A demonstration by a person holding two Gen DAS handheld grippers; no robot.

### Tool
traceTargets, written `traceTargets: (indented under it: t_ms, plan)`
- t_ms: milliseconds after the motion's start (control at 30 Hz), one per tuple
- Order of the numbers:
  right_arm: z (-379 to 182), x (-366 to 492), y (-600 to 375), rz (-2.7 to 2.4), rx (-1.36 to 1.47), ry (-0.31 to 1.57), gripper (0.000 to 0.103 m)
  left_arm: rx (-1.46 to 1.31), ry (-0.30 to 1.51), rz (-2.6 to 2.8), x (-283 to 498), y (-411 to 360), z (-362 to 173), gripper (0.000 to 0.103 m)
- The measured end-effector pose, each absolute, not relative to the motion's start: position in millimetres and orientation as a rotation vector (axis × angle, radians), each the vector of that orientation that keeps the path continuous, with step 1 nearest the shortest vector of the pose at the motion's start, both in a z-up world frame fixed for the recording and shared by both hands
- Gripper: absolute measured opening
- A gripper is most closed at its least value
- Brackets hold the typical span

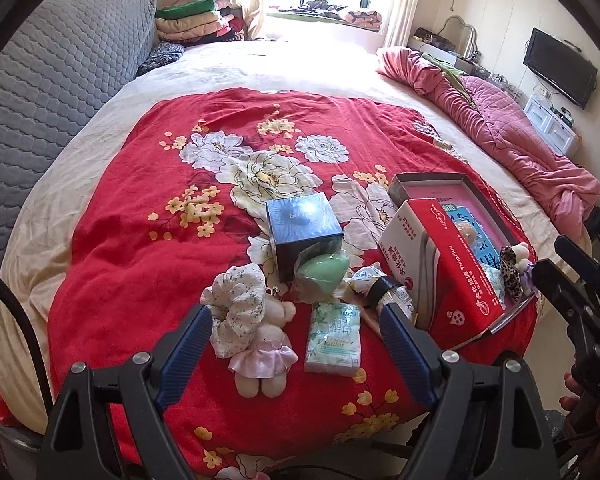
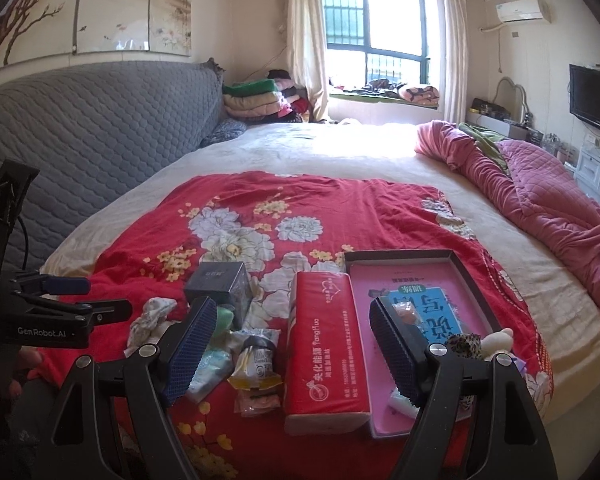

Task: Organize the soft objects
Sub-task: 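Reach the left gripper to the floral plush doll while the right gripper reaches the white snack packet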

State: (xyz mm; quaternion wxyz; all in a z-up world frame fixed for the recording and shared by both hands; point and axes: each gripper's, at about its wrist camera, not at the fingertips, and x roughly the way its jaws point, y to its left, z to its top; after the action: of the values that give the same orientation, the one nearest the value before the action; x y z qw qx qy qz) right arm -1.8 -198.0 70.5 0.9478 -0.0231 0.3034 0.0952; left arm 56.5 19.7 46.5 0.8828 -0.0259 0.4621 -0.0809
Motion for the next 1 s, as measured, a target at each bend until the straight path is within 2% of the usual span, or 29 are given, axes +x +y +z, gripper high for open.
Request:
traceTargets:
  t_ms: [433, 667, 1000]
  plan:
    - [49, 8, -170, 0.237, -0.090, 0.678, 0.080, -0.082, 1.002, -0.142, 55, 44, 25, 0.085]
    - [39, 10, -164, 0.265, -0.107, 0.705, 0.080, -0.055, 1.046, -0.100, 53, 63, -3, 0.085]
    - [19, 16, -149, 0.303, -0.140, 0.760, 0.080, -0.168, 1.089, -0.109, 61, 90, -24, 0.085]
